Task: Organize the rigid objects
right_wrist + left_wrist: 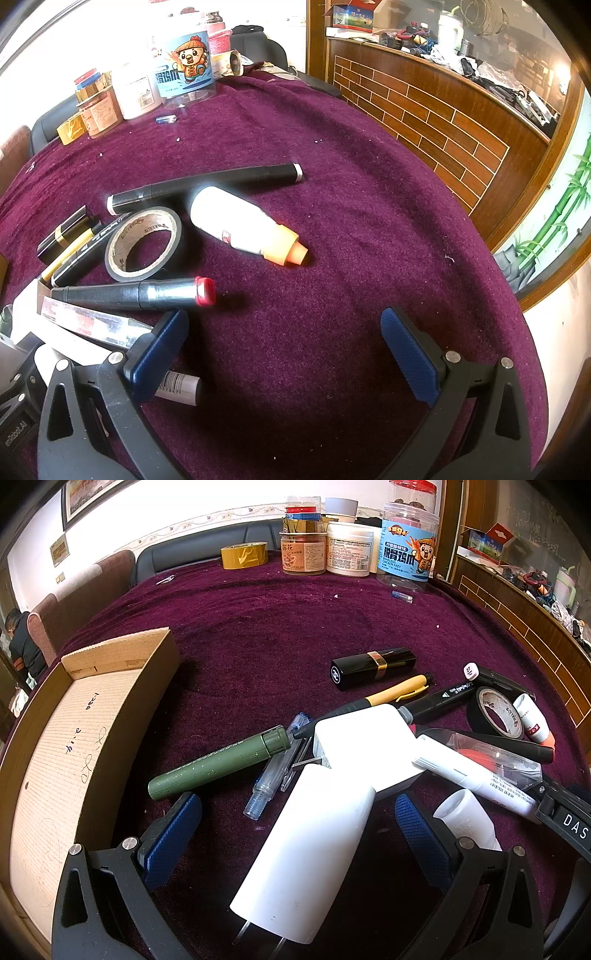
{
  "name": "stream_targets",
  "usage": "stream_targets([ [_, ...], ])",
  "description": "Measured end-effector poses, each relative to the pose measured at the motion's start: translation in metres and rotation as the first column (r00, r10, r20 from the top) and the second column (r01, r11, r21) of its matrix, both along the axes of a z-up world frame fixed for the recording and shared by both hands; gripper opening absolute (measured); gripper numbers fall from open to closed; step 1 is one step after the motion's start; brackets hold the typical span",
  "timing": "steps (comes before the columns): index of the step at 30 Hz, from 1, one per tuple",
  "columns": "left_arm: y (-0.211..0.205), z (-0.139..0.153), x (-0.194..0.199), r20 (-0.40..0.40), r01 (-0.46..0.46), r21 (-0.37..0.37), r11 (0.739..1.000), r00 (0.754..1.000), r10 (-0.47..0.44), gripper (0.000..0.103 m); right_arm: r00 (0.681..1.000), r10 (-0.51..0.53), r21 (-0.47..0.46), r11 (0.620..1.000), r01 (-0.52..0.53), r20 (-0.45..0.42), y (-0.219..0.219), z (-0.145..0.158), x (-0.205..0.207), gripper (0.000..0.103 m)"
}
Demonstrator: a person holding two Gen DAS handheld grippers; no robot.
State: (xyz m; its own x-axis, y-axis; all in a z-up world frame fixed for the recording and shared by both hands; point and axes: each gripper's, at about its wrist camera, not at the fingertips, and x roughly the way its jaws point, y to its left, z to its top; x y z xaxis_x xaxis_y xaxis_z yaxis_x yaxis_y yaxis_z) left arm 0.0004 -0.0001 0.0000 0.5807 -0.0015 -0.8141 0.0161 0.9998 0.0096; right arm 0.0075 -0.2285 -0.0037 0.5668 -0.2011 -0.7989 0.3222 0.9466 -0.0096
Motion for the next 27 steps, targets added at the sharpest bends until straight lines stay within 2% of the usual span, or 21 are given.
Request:
stream_targets([
  [8, 0.000, 0.000, 0.000, 0.000, 0.000, -0.001, 1.000, 1.000, 0.000, 0.102, 0.998, 0.052, 0.025, 0.998, -0.052, -0.033, -0.003, 0.003, -0.001, 0.103],
  [13, 0.001, 0.002, -0.001, -0.013, 0.021, -0.009, 1.000, 1.000, -0.021, 0.102, 0.989, 0.131, 0.045, 0.991, -0.128, -0.066, -0.006, 0.004, 0.002, 0.103],
  [18, 0.004, 0.003, -0.006, -0.042, 0.095, -0.023, 0.995, 0.995, -0.096, 0.101, 0.987, 0.125, 0.041, 0.992, -0.121, -0.103, -0.003, 0.004, 0.004, 0.103],
  [20, 0.002, 0.002, -0.004, -0.059, 0.123, -0.003, 0.992, 0.991, -0.123, 0.102, 0.985, 0.118, 0.050, 0.992, -0.113, -0.122, -0.004, 0.004, 0.006, 0.103],
  [27, 0.001, 0.002, -0.005, -0.057, 0.124, 0.002, 0.992, 0.991, -0.123, 0.102, 0.989, 0.103, 0.037, 0.994, -0.100, -0.106, -0.003, 0.002, 0.008, 0.103],
])
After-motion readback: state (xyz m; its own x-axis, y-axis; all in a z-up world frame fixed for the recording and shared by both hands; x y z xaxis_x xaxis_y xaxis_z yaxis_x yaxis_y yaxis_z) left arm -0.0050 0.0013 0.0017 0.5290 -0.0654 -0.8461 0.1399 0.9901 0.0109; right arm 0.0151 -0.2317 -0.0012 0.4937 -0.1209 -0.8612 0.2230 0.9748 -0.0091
